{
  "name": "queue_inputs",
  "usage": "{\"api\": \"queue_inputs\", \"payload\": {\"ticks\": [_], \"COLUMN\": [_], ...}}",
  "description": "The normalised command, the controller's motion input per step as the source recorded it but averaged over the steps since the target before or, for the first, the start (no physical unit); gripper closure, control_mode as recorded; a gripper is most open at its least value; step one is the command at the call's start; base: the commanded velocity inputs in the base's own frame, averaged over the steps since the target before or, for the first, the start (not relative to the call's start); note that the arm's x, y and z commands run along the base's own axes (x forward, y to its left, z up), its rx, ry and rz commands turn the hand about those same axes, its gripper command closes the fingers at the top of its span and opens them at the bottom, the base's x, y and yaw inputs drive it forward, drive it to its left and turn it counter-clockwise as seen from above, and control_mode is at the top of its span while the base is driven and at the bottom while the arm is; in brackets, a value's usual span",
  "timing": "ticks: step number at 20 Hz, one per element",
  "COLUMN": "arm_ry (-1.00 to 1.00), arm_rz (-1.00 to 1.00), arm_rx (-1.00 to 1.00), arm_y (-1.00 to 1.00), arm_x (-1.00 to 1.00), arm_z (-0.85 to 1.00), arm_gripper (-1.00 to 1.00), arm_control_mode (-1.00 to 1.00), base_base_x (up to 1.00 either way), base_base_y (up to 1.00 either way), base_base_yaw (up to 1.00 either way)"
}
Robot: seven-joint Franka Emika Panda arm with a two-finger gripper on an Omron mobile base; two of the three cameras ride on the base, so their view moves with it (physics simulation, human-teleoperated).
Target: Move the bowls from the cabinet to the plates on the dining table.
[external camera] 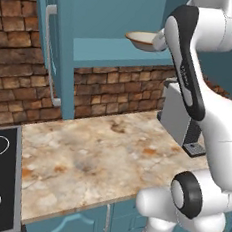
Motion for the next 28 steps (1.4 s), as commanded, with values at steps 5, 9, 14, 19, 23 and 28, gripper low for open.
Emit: {"api": "queue_inputs", "payload": {"ticks": [5,9,14,19,23,28], "arm_ry": [0.00,-0.05,-0.10,-0.10,-0.01,0.00], "arm_rz": [0.01,0.00,0.01,0.02,0.05,0.08], "arm_rx": [0.00,-0.01,-0.02,-0.02,0.00,-0.01], "arm_y": [-0.05,0.00,0.00,0.00,0.00,0.00], "arm_x": [0.54,0.52,0.57,0.58,0.33,0.23], "arm_z": [-0.07,-0.43,-0.24,-0.09,0.00,0.03], "arm_gripper": [-1.00,-1.00,-1.00,-1.00,-1.00,-1.00], "arm_control_mode": [-1.00,-1.00,-1.00,-1.00,-1.00,-1.00], "base_base_x": [0.00,0.00,0.00,0.00,0.00,0.00], "base_base_y": [0.00,0.00,0.00,0.00,0.00,0.00], "base_base_yaw": [0.00,0.00,0.00,0.00,0.00,0.00]}}
